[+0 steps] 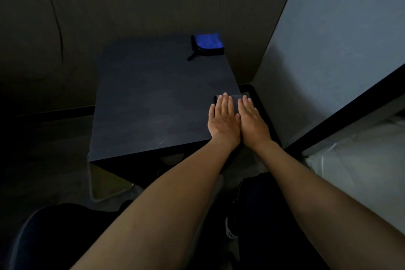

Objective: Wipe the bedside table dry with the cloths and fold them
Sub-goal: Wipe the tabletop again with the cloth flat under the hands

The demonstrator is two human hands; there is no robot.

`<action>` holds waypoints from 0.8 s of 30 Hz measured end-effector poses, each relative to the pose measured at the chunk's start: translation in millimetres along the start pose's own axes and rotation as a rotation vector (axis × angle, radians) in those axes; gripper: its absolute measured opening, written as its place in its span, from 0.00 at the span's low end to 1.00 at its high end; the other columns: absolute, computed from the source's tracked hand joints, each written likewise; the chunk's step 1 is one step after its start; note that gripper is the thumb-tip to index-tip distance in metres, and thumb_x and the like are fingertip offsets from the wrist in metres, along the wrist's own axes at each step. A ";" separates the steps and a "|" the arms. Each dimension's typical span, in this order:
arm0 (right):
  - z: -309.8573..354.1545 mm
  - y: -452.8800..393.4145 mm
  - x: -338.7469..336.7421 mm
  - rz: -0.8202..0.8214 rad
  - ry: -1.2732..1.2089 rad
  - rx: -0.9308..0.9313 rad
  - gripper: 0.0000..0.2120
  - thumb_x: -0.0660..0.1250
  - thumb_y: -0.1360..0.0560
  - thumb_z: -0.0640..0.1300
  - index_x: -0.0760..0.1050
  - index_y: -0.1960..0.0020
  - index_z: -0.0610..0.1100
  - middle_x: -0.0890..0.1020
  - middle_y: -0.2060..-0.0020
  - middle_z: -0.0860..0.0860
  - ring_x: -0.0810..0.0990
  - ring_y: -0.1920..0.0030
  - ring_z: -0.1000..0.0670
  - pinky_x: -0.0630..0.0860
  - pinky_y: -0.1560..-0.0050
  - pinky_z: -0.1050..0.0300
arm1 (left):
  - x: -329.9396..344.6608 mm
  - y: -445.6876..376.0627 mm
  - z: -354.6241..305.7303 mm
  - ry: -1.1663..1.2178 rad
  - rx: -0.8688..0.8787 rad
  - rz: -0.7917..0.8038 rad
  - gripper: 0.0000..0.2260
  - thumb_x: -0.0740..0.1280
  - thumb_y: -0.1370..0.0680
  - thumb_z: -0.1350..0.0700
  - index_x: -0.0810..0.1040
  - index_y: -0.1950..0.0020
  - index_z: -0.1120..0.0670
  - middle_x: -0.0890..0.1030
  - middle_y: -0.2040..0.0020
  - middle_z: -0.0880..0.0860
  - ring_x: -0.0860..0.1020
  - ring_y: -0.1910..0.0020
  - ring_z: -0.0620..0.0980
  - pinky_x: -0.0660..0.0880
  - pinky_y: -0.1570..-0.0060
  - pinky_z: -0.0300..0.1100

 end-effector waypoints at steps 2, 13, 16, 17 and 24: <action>-2.1 -9.8 0.9 0.017 -0.024 0.001 0.27 0.50 0.15 0.44 0.45 0.19 0.42 0.46 0.19 0.45 0.44 0.20 0.49 0.46 0.21 0.51 | -0.4 -10.4 -0.5 0.011 0.005 0.006 0.27 0.42 0.15 0.48 0.34 0.21 0.58 0.33 0.21 0.55 0.33 0.22 0.52 0.37 0.23 0.50; 8.2 -75.1 0.2 0.077 0.055 -0.015 0.27 0.49 0.15 0.44 0.44 0.19 0.40 0.45 0.20 0.43 0.44 0.20 0.47 0.47 0.21 0.49 | -15.0 -65.2 15.8 0.003 -0.011 0.032 0.27 0.41 0.15 0.48 0.35 0.20 0.58 0.34 0.20 0.54 0.34 0.22 0.51 0.36 0.24 0.50; 12.5 -91.6 1.3 0.085 0.068 -0.012 0.27 0.49 0.15 0.44 0.44 0.19 0.40 0.45 0.20 0.43 0.44 0.20 0.47 0.47 0.21 0.49 | -18.2 -79.5 23.0 0.005 -0.007 0.035 0.27 0.41 0.15 0.48 0.35 0.21 0.57 0.34 0.20 0.54 0.34 0.22 0.51 0.36 0.24 0.50; 14.2 -96.8 2.1 0.087 0.075 -0.011 0.27 0.48 0.15 0.45 0.43 0.19 0.40 0.45 0.20 0.43 0.44 0.20 0.47 0.47 0.21 0.49 | -19.3 -84.0 25.7 0.002 -0.004 0.034 0.27 0.41 0.15 0.48 0.35 0.21 0.57 0.34 0.20 0.53 0.34 0.22 0.51 0.36 0.24 0.50; 30.7 -109.6 1.2 0.024 0.186 0.002 0.27 0.48 0.15 0.45 0.45 0.20 0.38 0.47 0.20 0.41 0.45 0.20 0.45 0.48 0.21 0.48 | -25.6 -97.5 42.2 0.037 0.048 0.039 0.28 0.45 0.15 0.49 0.36 0.20 0.56 0.34 0.20 0.53 0.35 0.21 0.51 0.37 0.23 0.51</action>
Point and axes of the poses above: each hand's wrist, its own y-axis away from the middle knuckle, its own x-axis out of the palm, z = x × y, the point moved 10 cm from there along -y, towards the middle knuckle
